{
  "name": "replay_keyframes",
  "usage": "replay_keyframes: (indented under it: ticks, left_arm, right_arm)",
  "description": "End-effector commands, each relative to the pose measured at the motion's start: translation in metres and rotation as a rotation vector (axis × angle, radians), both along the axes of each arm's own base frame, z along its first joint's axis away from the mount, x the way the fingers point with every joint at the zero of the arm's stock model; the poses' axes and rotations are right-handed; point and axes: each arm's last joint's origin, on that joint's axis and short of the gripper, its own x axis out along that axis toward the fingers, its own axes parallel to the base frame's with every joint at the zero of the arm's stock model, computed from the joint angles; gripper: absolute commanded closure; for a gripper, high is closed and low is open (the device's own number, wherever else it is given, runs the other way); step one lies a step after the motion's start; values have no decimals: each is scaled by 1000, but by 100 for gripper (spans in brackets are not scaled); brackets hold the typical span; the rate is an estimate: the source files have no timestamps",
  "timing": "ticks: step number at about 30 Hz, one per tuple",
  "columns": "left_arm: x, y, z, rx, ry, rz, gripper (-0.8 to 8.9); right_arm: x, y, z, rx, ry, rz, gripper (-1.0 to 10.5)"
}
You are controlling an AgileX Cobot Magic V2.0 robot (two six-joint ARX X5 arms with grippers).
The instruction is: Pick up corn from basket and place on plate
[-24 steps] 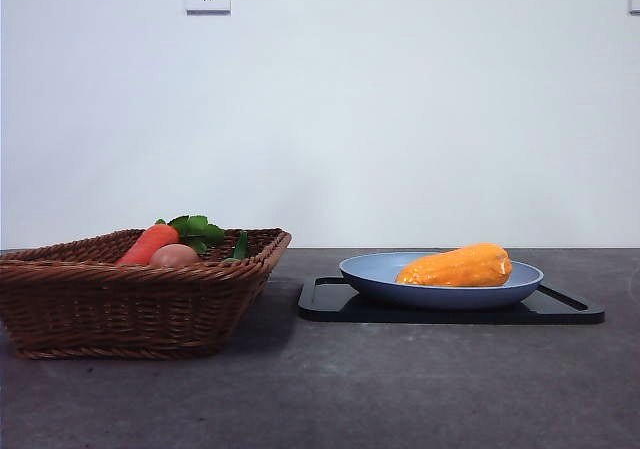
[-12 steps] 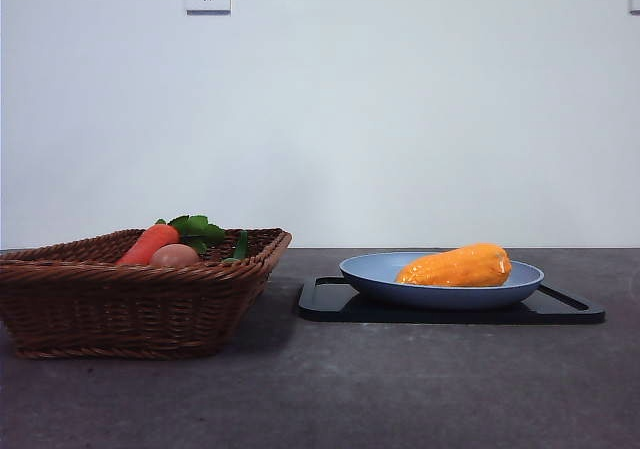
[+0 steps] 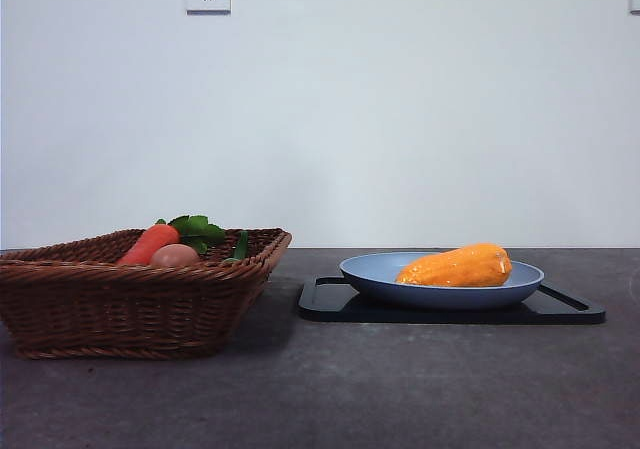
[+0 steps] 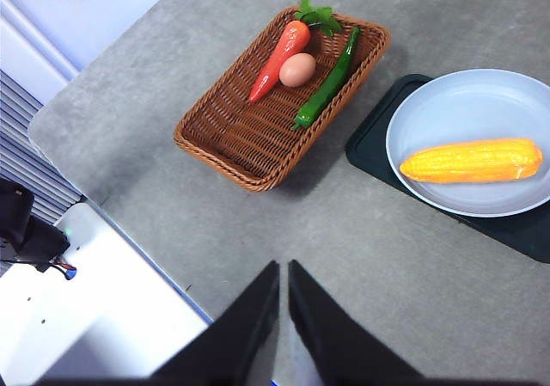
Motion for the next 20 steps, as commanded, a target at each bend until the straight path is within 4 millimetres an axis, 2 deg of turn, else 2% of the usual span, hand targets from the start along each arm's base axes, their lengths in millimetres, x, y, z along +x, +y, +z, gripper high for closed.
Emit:
replay_keyframes:
  ticks: [1, 7, 13, 17, 20]
  left_arm:
    - [1, 5, 10, 0, -98, -7, 806]
    - [6, 39, 29, -51, -305, 89, 806]
    - [-4, 92, 48, -87, -516, 304, 806]
    - [-19, 124, 41, -105, -658, 474, 806]
    - [-32, 140, 22, -108, -768, 582, 806]
  right_arm:
    - [-1, 0, 6, 12, -23, 2, 943]
    - [-1, 0, 6, 12, -24, 1, 943]
    - [-1, 0, 6, 12, -24, 2, 943]
    - [-1, 0, 6, 12, -24, 2, 943]
    - [-1, 0, 6, 12, -23, 2, 943]
